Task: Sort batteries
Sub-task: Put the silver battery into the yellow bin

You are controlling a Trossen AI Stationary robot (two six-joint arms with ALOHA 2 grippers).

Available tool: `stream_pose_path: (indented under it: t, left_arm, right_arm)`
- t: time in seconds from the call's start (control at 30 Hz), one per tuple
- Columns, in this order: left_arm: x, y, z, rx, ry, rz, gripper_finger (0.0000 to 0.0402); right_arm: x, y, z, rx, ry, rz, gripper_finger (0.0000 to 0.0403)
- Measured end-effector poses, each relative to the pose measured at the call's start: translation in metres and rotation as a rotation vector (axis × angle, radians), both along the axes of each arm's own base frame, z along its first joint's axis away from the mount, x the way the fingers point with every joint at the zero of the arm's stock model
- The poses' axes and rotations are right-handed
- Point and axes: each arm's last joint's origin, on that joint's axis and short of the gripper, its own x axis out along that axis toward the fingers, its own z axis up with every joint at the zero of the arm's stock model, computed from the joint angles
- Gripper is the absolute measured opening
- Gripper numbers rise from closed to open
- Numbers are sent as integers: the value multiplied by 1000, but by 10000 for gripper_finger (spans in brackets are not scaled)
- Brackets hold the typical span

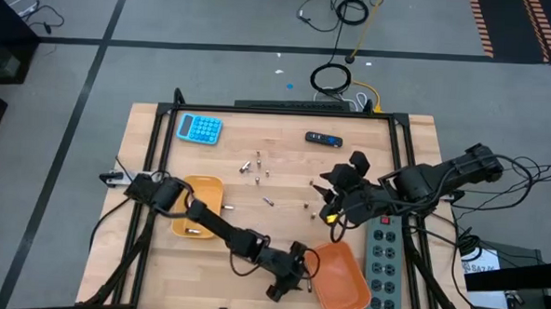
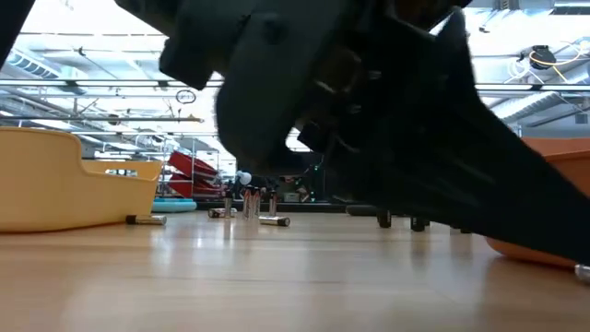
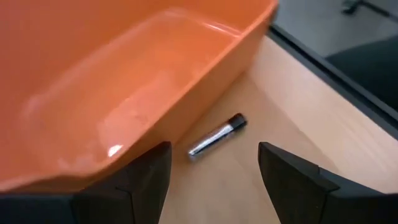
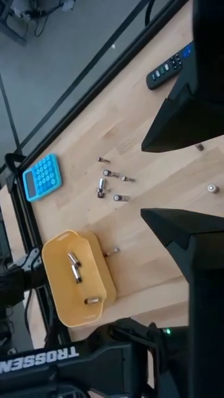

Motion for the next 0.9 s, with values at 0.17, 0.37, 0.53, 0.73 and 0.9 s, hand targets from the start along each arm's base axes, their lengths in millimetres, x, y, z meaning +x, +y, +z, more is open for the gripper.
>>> stream_pose_path:
  t: [0.17, 0.37, 0.53, 0.73, 0.9]
  left_arm:
    - [-2, -6, 1, 0, -12, 65, 248]
    - [-1, -1, 0, 19, -7, 184, 248]
    - [-9, 4, 10, 56, 82, 207, 248]
    - [-34, 1, 34, 135, 67, 305, 248]
    - [-78, 1, 41, 137, 37, 436, 248]
  right_arm:
    - [-4, -2, 3, -13, -14, -17, 148]
    - [-2, 2, 1, -20, -23, -27, 148]
    - [14, 29, -8, -26, 10, 146, 148]
    - [36, 67, -40, -25, 165, 323, 148]
    - [45, 109, -64, -9, 290, 428, 148]
